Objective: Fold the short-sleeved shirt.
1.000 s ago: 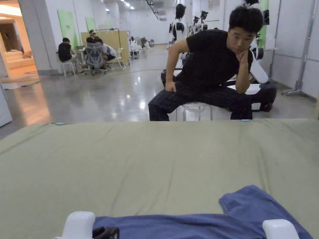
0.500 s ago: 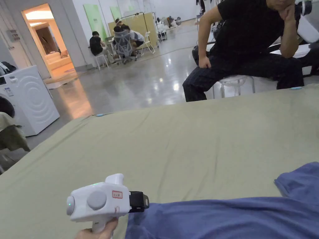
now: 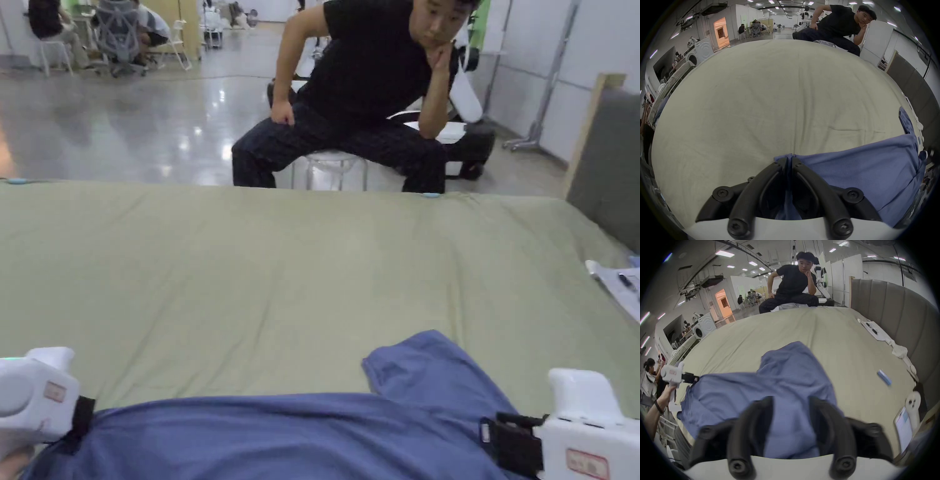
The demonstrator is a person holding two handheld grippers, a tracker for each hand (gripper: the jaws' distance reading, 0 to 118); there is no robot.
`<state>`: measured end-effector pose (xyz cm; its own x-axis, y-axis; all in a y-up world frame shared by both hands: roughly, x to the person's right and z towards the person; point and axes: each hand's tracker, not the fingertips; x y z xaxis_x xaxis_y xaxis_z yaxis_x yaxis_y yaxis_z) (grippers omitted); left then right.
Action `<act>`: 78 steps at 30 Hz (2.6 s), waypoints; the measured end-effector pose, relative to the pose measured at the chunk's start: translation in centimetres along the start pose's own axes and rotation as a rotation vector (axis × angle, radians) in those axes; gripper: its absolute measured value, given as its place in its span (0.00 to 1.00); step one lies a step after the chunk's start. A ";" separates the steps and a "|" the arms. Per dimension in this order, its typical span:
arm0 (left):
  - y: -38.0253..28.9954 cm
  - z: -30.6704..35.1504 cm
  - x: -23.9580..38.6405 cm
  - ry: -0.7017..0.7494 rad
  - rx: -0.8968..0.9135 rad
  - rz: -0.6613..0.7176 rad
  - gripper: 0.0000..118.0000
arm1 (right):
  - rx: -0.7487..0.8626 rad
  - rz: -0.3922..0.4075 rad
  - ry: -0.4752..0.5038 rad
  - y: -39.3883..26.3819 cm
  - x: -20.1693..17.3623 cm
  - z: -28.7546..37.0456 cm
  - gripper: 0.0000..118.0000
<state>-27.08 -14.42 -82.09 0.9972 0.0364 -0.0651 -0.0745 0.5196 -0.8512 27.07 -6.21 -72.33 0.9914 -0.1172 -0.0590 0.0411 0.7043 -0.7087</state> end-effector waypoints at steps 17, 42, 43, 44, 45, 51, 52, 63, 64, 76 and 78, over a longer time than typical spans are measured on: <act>-0.4 0.6 0.6 0.005 -0.004 0.001 0.06 | -0.363 0.136 -0.149 6.9 4.2 -15.8 0.01; -18.8 14.2 -4.8 -0.215 0.163 0.024 0.05 | -0.101 -0.002 -0.021 -12.7 5.4 8.1 0.00; -19.1 14.2 -4.8 -0.215 0.174 0.023 0.04 | -0.104 0.009 -0.018 -12.8 6.0 7.4 0.00; -18.9 14.2 -4.7 -0.210 0.181 0.027 0.04 | -0.110 0.022 -0.028 -13.0 5.9 7.2 0.00; -18.7 14.1 -4.9 -0.218 0.175 0.029 0.04 | -0.112 0.024 -0.035 -13.2 5.8 7.0 0.00; -18.0 14.8 -5.5 -0.213 0.220 0.025 0.35 | -0.073 0.065 -0.056 -11.8 5.0 8.2 0.48; -18.0 15.8 -5.5 -0.232 0.265 0.019 0.39 | -0.046 0.077 -0.067 -11.4 4.6 9.0 0.50; -12.4 20.8 3.9 -0.112 0.621 -0.214 0.48 | 0.208 0.164 0.019 -5.0 -4.4 8.7 0.53; -11.7 19.6 4.3 -0.121 0.613 -0.199 0.44 | 0.201 0.150 0.014 -4.7 -5.1 7.2 0.46; -12.3 16.3 7.4 -0.287 0.480 -0.037 0.03 | 0.131 0.124 -0.019 -5.6 -9.5 1.8 0.00; -12.5 16.5 7.7 -0.265 0.475 -0.053 0.03 | 0.135 0.114 -0.023 -5.7 -9.4 2.0 0.00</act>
<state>-18.43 -6.57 -63.40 0.9708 0.1817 0.1567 -0.0763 0.8528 -0.5166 17.75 -7.77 -66.32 0.9931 -0.0163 -0.1160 -0.0566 0.8002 -0.5971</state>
